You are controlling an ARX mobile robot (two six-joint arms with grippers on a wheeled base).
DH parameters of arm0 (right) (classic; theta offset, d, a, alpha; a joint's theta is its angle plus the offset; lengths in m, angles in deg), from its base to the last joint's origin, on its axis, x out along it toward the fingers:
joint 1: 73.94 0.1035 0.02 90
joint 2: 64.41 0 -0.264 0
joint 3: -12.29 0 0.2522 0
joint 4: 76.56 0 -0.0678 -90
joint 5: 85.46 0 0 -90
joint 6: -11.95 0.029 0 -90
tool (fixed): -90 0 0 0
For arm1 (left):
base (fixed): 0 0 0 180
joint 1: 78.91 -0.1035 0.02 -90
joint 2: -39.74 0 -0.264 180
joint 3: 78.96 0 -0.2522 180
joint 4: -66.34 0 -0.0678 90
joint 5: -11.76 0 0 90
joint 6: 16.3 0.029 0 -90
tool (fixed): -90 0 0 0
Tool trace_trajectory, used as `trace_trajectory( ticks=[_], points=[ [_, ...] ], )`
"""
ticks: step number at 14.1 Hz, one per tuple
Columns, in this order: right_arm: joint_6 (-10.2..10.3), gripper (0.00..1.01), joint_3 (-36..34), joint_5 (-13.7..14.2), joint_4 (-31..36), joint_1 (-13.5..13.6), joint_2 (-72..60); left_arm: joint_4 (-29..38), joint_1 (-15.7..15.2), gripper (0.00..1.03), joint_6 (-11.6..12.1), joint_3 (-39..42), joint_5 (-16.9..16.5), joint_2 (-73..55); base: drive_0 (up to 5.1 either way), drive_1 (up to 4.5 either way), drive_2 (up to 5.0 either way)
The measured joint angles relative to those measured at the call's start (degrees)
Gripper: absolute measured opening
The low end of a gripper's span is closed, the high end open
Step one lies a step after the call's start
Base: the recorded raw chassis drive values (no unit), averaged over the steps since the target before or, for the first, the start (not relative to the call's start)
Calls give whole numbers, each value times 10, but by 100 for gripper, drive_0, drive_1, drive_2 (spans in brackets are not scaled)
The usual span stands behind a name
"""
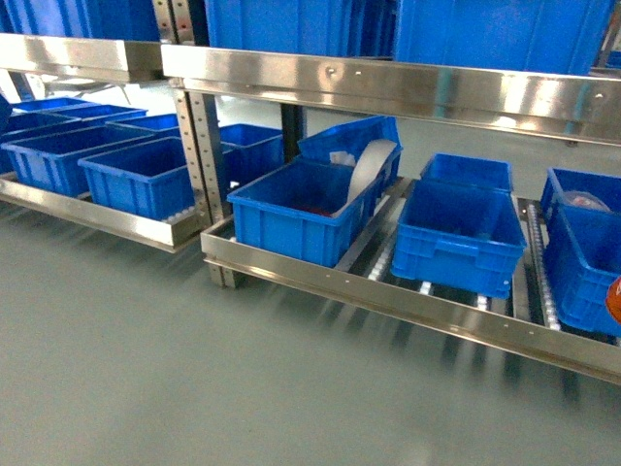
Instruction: Sort blue parts and orange caps into right shelf containers
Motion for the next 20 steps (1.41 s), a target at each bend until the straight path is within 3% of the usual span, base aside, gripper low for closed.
trace_trajectory(
  ticks=[20],
  points=[
    [0, 43, 0, 0, 0, 0, 0, 0, 0, 44, 0, 0, 0, 0, -163, -163, -163]
  ],
)
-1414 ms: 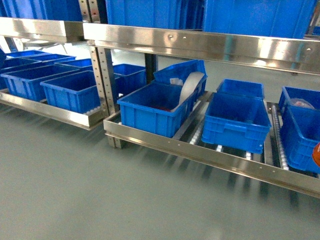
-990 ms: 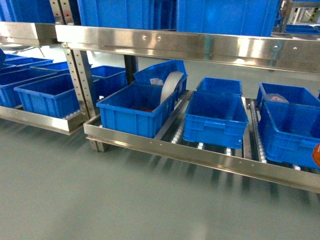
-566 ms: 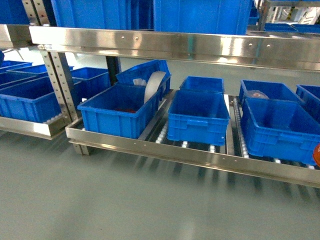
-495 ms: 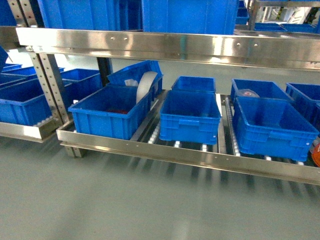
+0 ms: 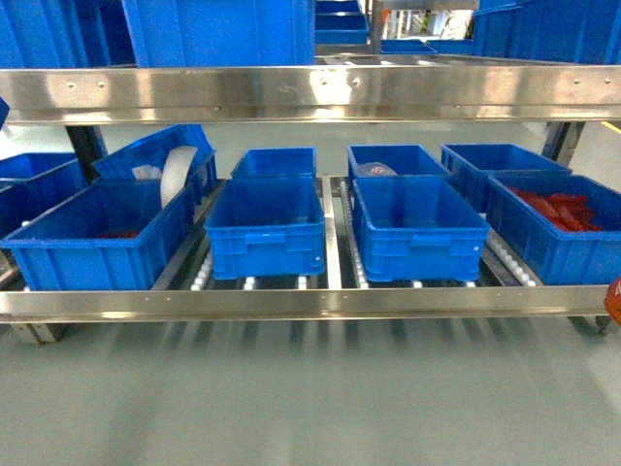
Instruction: Sort blue parts and orange caps into right shelf containers
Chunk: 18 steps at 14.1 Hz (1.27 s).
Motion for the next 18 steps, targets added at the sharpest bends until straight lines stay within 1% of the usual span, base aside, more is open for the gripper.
trace_trajectory(
  ticks=[7, 8, 10, 12, 18],
  points=[
    [0, 43, 0, 0, 0, 0, 0, 0, 0, 44, 0, 0, 0, 0, -162, -162, -162],
    [0, 43, 0, 3, 0, -1, 1, -1, 3, 44, 0, 0, -3, 0, 0, 0, 0],
    [0, 43, 0, 1, 0, 0, 1, 0, -2, 44, 0, 0, 0, 0, 39, 39, 39],
    [0, 43, 0, 1, 0, 0, 1, 0, 2, 44, 0, 0, -2, 0, 78, 78, 78],
    [0, 43, 0, -1, 2, 0, 1, 3, -2, 44, 0, 0, 0, 2, 109, 109, 109]
  ],
)
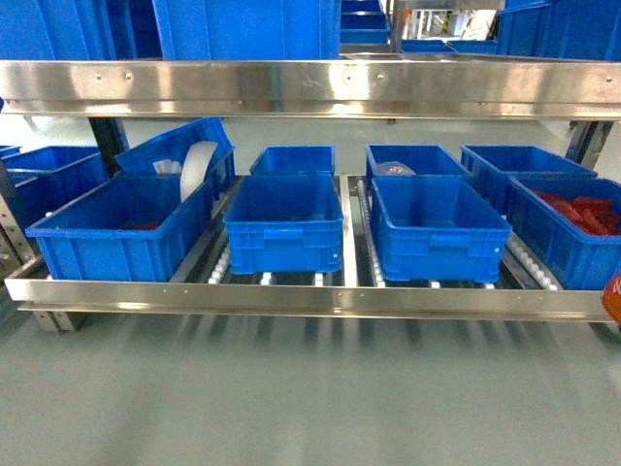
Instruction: Sort blue parts and orange caps into right shelf containers
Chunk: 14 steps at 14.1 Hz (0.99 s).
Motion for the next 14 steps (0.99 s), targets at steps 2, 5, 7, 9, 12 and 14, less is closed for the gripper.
trace_trajectory(
  ticks=[2, 5, 7, 9, 12, 14],
  points=[
    [0, 43, 0, 0, -1, 0, 0, -3, 0, 44, 0, 0, 0, 0, 0, 0, 0],
    [0, 43, 0, 0, -2, 0, 0, -2, 2, 44, 0, 0, 0, 0, 0, 0, 0],
    [0, 43, 0, 0, -3, 0, 0, -3, 2, 44, 0, 0, 0, 0, 0, 0, 0],
    [0, 43, 0, 0, -1, 0, 0, -3, 2, 44, 0, 0, 0, 0, 0, 0, 0],
    [0, 43, 0, 0, -2, 0, 0, -3, 2, 44, 0, 0, 0, 0, 0, 0, 0],
    [0, 43, 0, 1, -2, 0, 0, -3, 2, 44, 0, 0, 0, 0, 0, 0, 0]
  ],
)
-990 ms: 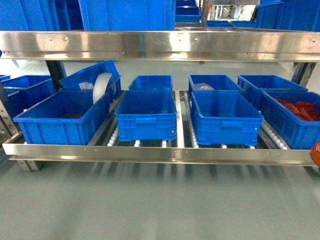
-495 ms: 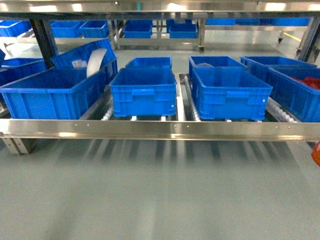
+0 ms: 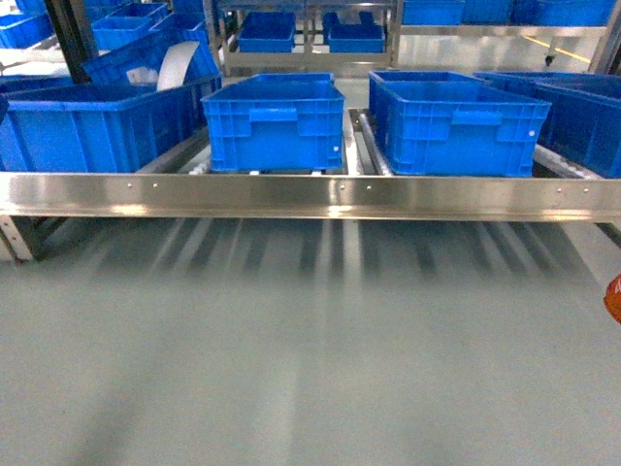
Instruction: Sort blue parts and orange caps into right shelf containers
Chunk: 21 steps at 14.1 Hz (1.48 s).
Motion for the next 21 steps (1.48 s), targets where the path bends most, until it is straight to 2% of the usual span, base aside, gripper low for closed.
trace_trajectory(
  ticks=[13, 21],
  points=[
    [0, 43, 0, 0, 0, 0, -1, 0, 0, 44, 0, 0, 0, -2, 0, 0, 0],
    [0, 43, 0, -2, 1, 0, 0, 0, -2, 44, 0, 0, 1, -1, 346, 120, -490]
  ],
)
